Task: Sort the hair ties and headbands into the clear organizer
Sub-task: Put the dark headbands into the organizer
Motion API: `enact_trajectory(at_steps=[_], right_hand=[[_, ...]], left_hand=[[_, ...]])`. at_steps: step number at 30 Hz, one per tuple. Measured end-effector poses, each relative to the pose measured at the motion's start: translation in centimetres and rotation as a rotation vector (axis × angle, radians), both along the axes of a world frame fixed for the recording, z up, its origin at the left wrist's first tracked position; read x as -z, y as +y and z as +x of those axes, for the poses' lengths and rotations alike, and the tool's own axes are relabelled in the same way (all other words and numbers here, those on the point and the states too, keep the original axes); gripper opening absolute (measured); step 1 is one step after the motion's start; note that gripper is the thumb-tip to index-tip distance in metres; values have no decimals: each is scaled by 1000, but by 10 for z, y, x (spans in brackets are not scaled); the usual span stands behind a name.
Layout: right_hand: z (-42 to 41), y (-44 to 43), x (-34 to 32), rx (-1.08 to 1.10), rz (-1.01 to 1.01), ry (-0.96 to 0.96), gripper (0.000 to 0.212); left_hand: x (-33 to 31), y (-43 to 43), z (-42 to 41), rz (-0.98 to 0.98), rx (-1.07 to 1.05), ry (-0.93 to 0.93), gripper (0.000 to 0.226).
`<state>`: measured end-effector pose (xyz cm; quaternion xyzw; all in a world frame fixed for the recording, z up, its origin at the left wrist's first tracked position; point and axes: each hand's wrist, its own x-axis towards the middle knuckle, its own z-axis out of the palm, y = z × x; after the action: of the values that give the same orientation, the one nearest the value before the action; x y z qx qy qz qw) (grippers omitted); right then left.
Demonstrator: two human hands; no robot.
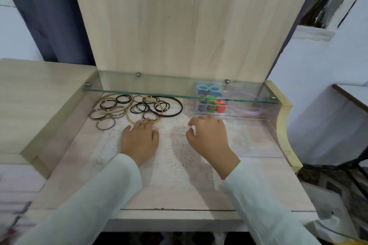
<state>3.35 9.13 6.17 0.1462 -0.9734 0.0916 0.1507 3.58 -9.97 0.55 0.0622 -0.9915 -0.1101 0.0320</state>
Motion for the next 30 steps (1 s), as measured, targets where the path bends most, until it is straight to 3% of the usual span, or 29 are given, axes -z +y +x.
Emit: enact_trajectory(at_steps=[7,14,30], right_hand=[[-16,-54,0,-95,248,-171,34],[-36,-71,13,-42,364,-128,39],[-51,-61,20,-6,279,-245,35]], left_hand=[[-5,-21,4,-18,43,33,44],[-3,-42,13,90,16,134,37],[-22,-60,6,39,87,150,5]])
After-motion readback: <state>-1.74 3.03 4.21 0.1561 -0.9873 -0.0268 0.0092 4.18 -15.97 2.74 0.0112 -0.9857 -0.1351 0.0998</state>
